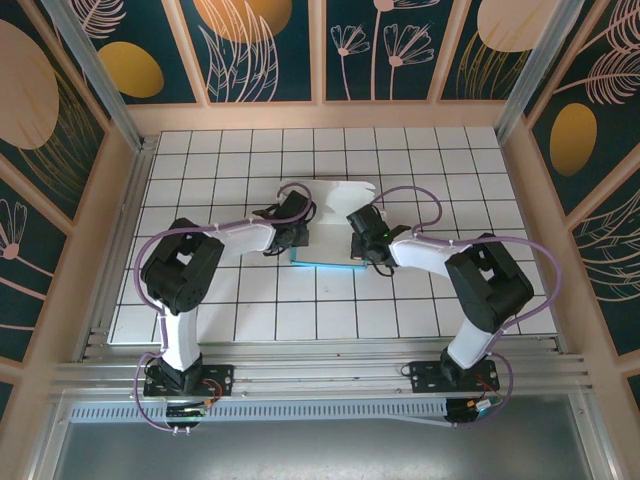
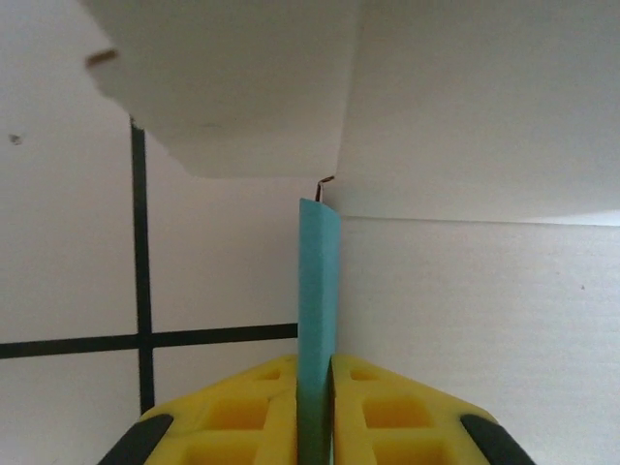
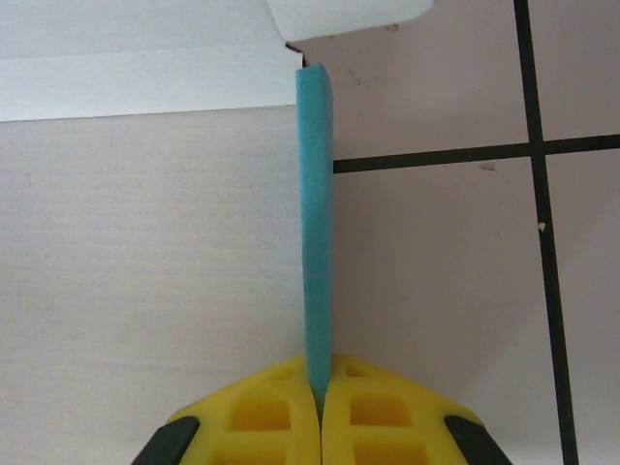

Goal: Fold the paper box

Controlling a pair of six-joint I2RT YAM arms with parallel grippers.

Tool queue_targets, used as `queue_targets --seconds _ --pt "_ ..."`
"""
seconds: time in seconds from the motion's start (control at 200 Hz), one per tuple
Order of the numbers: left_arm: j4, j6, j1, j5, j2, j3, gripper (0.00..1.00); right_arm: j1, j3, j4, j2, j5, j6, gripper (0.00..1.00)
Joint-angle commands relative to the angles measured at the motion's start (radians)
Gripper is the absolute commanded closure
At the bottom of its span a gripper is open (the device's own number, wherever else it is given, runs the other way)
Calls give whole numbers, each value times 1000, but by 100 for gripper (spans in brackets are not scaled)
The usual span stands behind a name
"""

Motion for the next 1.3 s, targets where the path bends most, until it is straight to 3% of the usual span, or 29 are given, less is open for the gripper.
queue_targets --seconds 0.0,0.175,0.45,0.766,0.861,0.946,1.001,1.066,1.246,1.296 --pt "-175 15 -14 -93 48 -14 77 23 20 4 22 7 5 94" --pt "-130 3 -13 15 16 -52 76 22 18 -3 24 27 5 94" --pt "-184 6 -15 -78 17 -41 98 23 8 -4 22 38 14 94" --pt "-272 22 -23 -213 28 -18 89 23 7 1 19 44 4 94" --pt "-241 19 -25 -189 31 -33 82 22 3 9 19 42 4 94" --pt "-159 -7 -26 -114 41 -66 84 23 -5 25 18 36 7 94" --pt "-122 -30 -28 -70 54 -81 90 22 -6 29 19 28 8 94" --pt "-129 -45 -42 -91 72 -74 100 25 -5 27 19 21 11 94" --pt "-150 -38 -47 -122 50 -67 100 25 -13 26 10 24 12 94" --pt "-148 -36 -48 -113 33 -65 94 25 -14 27 7 24 14 94"
